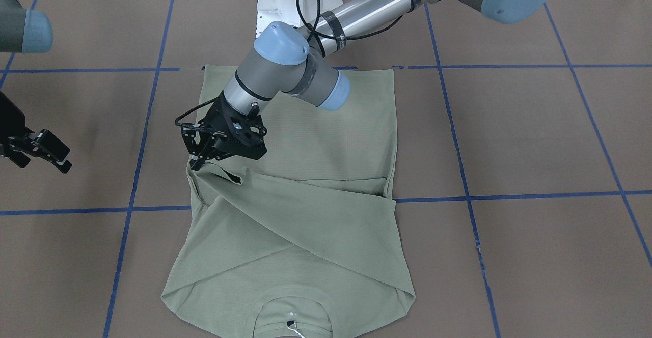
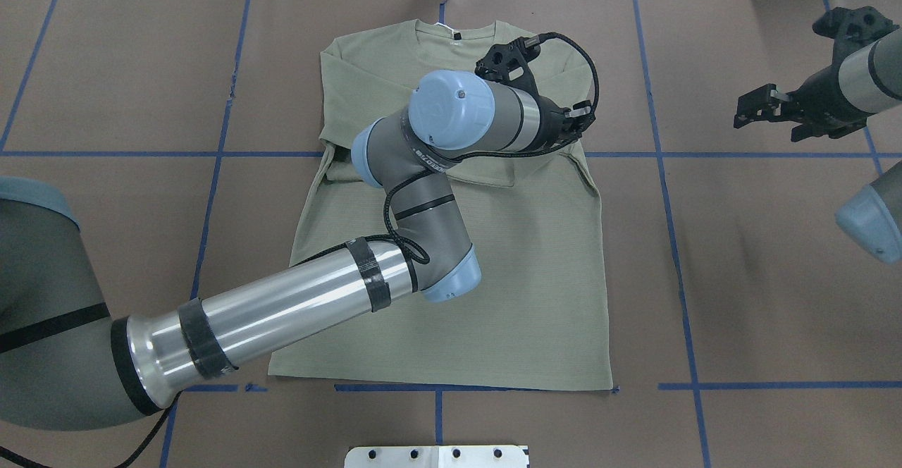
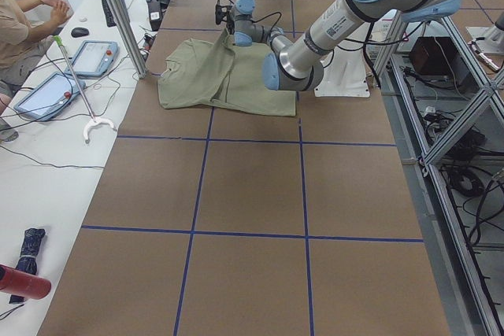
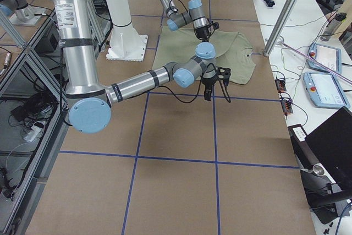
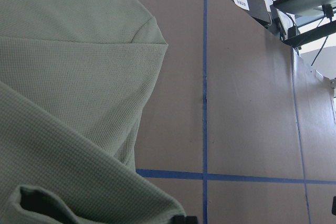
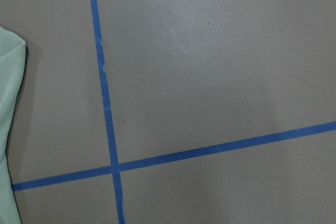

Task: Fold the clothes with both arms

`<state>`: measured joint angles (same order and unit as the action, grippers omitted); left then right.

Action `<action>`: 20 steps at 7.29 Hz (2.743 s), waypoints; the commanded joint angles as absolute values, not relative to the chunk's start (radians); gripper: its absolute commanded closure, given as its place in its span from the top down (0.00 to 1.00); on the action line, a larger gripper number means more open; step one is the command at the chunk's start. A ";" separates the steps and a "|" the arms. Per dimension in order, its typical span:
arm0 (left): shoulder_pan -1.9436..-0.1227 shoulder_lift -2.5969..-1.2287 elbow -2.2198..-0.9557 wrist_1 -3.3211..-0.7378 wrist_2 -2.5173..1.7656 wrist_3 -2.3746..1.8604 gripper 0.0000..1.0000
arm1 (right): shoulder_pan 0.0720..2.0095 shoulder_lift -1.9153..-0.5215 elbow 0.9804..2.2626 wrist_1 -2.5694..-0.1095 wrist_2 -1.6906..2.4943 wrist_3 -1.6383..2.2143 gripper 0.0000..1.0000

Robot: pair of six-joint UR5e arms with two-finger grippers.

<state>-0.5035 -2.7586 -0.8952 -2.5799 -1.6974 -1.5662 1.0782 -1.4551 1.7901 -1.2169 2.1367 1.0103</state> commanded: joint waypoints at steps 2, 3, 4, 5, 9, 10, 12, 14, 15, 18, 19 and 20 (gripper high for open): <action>-0.457 -2.798 -0.838 -2.605 -1.621 -1.566 0.24 | 1.083 -1.462 1.789 -1.213 2.148 1.014 1.00; -0.457 -2.798 -0.836 -2.605 -1.621 -1.568 0.74 | 1.083 -1.463 1.789 -1.213 2.146 1.017 1.00; -0.457 -2.801 -0.848 -2.603 -1.623 -1.577 0.89 | 1.081 -1.465 1.789 -1.213 2.146 1.026 1.00; -0.456 -2.786 -0.888 -2.599 -1.624 -1.595 0.91 | 1.077 -1.457 1.792 -1.213 2.146 1.034 1.00; -0.532 -2.466 -1.421 -2.288 -1.802 -1.548 0.87 | 0.832 -1.498 1.912 -1.056 2.073 1.418 1.00; -0.558 -2.356 -1.568 -2.217 -1.807 -1.479 0.87 | 0.696 -1.518 1.980 -1.063 1.952 1.507 1.00; -0.601 -2.176 -1.737 -2.180 -1.885 -1.410 0.88 | 0.454 -1.519 2.050 -1.072 1.748 1.610 1.00; -0.607 -2.161 -1.746 -2.195 -1.885 -1.411 0.88 | 0.292 -1.508 2.130 -1.252 1.631 1.747 0.93; -0.607 -2.161 -1.746 -2.197 -1.885 -1.413 0.90 | 0.222 -1.508 2.146 -1.320 1.587 1.829 0.84; -0.606 -2.158 -1.737 -2.197 -1.884 -1.425 0.92 | 0.160 -1.509 2.134 -1.336 1.539 1.988 0.67; -0.606 -2.158 -1.735 -2.197 -1.884 -1.427 0.95 | 0.140 -1.514 2.126 -1.344 1.536 1.996 0.63; -0.606 -2.158 -1.735 -2.197 -1.882 -1.427 0.95 | 0.130 -1.505 2.096 -1.353 1.539 1.997 0.63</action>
<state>-0.6061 -2.1585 -1.7364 -2.1966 -1.8834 -1.4257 0.1473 -1.5099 2.1227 -1.3423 1.5382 1.9858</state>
